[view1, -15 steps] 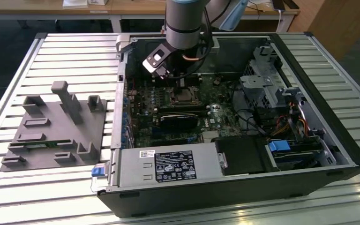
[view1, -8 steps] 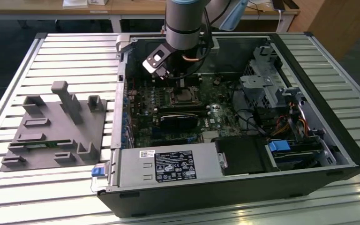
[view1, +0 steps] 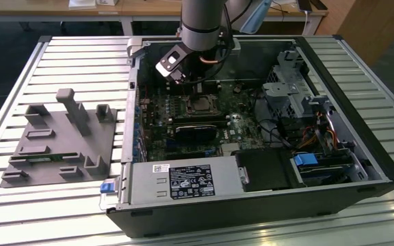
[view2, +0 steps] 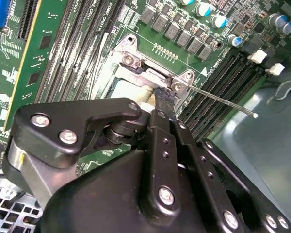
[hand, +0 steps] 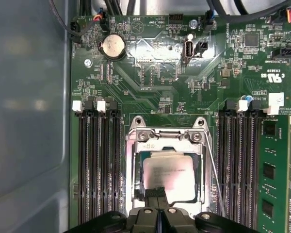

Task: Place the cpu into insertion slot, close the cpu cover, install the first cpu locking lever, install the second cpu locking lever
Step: 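Close the cpu cover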

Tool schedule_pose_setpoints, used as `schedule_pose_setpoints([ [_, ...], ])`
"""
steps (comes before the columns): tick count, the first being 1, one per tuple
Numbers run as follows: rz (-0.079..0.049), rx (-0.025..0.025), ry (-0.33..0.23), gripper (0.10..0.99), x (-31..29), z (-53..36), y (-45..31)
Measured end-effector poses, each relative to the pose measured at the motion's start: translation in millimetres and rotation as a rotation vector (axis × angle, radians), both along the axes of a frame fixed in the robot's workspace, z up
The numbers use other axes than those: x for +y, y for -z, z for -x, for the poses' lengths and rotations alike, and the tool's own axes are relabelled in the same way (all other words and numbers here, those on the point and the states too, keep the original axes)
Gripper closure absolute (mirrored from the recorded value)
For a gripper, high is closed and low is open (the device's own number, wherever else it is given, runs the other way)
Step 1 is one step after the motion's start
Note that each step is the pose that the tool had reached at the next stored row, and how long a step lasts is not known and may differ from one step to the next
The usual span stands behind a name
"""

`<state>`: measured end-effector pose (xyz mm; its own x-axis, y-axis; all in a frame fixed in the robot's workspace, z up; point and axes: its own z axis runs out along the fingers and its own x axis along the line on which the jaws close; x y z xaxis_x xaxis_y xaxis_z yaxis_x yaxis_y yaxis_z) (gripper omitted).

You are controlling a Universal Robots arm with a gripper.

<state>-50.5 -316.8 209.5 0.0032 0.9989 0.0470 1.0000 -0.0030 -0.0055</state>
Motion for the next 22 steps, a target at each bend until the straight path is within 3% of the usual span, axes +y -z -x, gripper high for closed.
schedule_pose_setpoints([
  [6, 0.0, 0.0, 0.0, 0.98, -0.9, 4.5, -0.5],
  [15, 0.0, 0.0004, 0.0, 0.98, -12.3, 5.5, 2.4],
  [19, 0.0, 0.0047, 0.0, 0.98, -14.6, 4.4, 3.9],
  [22, 0.0, 0.0112, 0.0, 0.98, -15.6, 1.9, 4.6],
])
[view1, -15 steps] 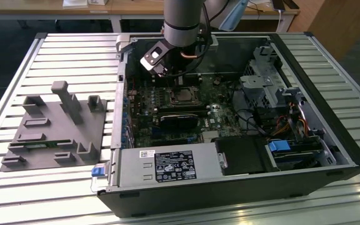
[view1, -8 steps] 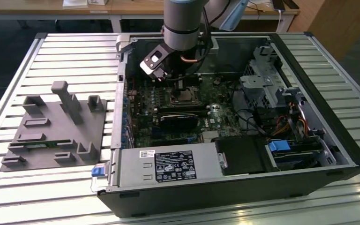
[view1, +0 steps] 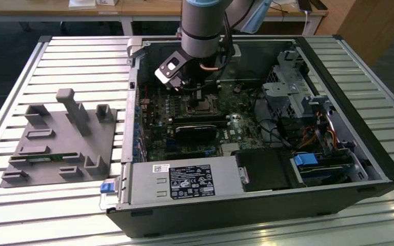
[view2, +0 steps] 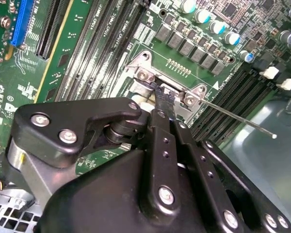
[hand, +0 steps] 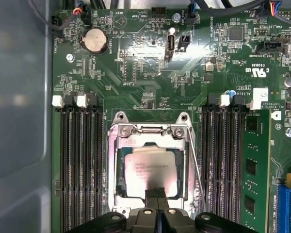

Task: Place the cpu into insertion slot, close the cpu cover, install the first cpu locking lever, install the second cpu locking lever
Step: 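Close the cpu cover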

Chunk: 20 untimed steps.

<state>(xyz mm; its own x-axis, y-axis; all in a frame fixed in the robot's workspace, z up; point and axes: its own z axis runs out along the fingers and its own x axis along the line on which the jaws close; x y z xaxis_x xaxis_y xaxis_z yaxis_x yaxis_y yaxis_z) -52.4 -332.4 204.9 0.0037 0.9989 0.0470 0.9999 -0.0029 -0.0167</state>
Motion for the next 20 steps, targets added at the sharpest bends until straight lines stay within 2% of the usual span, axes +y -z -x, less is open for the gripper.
schedule_pose_setpoints([
  [2, 0.0, 0.0058, 0.0, 0.98, -0.9, -2.7, 1.8],
  [7, 0.002, 0.0118, 0.0, 0.98, -1.3, -3.1, 7.0],
  [12, -0.001, 0.0133, 0.0, 0.98, 0.2, -3.8, 7.2],
  [20, -0.032, 0.0135, 0.0, 0.98, 4.7, -5.4, 6.7],
])
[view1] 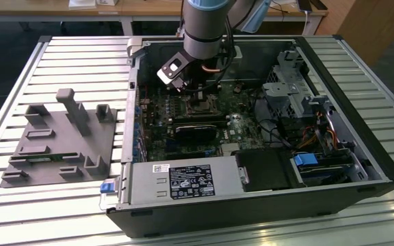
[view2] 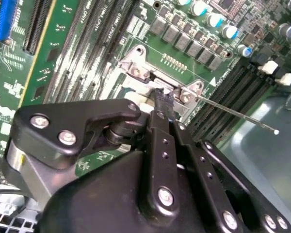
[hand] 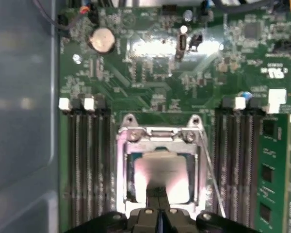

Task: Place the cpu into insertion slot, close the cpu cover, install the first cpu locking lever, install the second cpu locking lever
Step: 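Close the cpu cover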

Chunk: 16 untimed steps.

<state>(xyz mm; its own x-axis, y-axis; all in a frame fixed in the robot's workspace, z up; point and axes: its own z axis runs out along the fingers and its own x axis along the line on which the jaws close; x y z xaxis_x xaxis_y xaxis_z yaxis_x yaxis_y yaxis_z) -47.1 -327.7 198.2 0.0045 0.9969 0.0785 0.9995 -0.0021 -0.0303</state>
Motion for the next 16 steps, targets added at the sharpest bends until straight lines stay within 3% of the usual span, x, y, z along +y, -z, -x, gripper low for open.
schedule_pose_setpoints([
  [3, -0.005, -0.0024, 0.0, 0.98, 1.3, -0.4, -3.6],
  [8, -0.004, -0.0018, 0.0, 0.98, 1.4, -0.4, -15.8],
  [12, -0.004, -0.0018, 0.0, 0.98, 1.4, 2.5, -15.1],
  [16, -0.004, 0.0001, 0.0, 0.98, 1.4, 3.3, -9.4],
])
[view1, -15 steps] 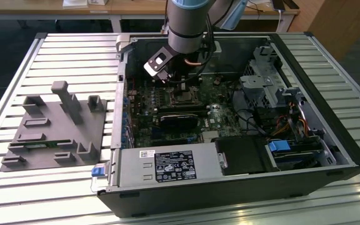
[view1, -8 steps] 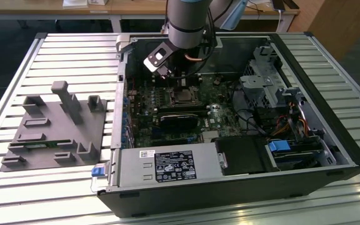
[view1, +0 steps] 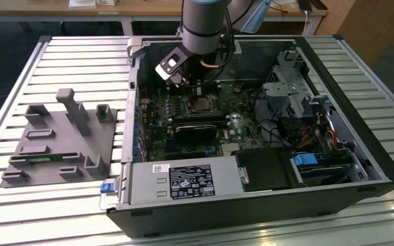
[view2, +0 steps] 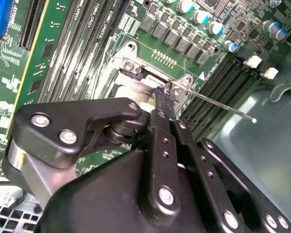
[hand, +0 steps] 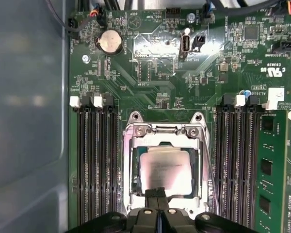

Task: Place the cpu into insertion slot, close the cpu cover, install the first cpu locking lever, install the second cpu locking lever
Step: 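Close the cpu cover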

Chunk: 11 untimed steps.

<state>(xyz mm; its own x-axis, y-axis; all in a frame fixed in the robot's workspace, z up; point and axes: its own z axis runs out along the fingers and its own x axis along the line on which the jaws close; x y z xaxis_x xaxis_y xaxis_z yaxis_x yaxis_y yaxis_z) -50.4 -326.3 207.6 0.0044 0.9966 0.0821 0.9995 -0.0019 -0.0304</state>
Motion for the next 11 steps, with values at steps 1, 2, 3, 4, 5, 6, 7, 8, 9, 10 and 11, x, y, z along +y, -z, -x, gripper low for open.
schedule_pose_setpoints([
  [1, 0.0, 0.001, 0.0, 0.98, 0.0, 0.0, 1.4],
  [2, 0.0, 0.002, 0.0, 0.98, 0.0, 0.0, 2.7],
  [3, 0.0, 0.0027, 0.0, 0.98, 0.0, 0.0, 3.8],
  [4, 0.0, 0.0031, 0.0, 0.98, 0.0, 0.0, 4.6],
  [5, 0.0, 0.0036, 0.0, 0.98, 0.0, 0.0, 5.2],
  [6, 0.001, 0.0038, 0.0, 0.98, 0.0, 0.0, 5.7],
  [7, 0.001, 0.0039, 0.0, 0.98, 0.0, 0.0, 6.1],
  [8, 0.001, 0.0041, 0.0, 0.98, 0.0, 0.0, 6.5],
  [9, 0.001, 0.0044, 0.0, 0.98, -0.1, 0.1, 6.8],
  [10, 0.002, 0.0045, 0.0, 0.98, -0.1, 0.1, 7.1],
  [11, 0.002, 0.0046, 0.0, 0.98, -0.1, 0.1, 7.4],
])
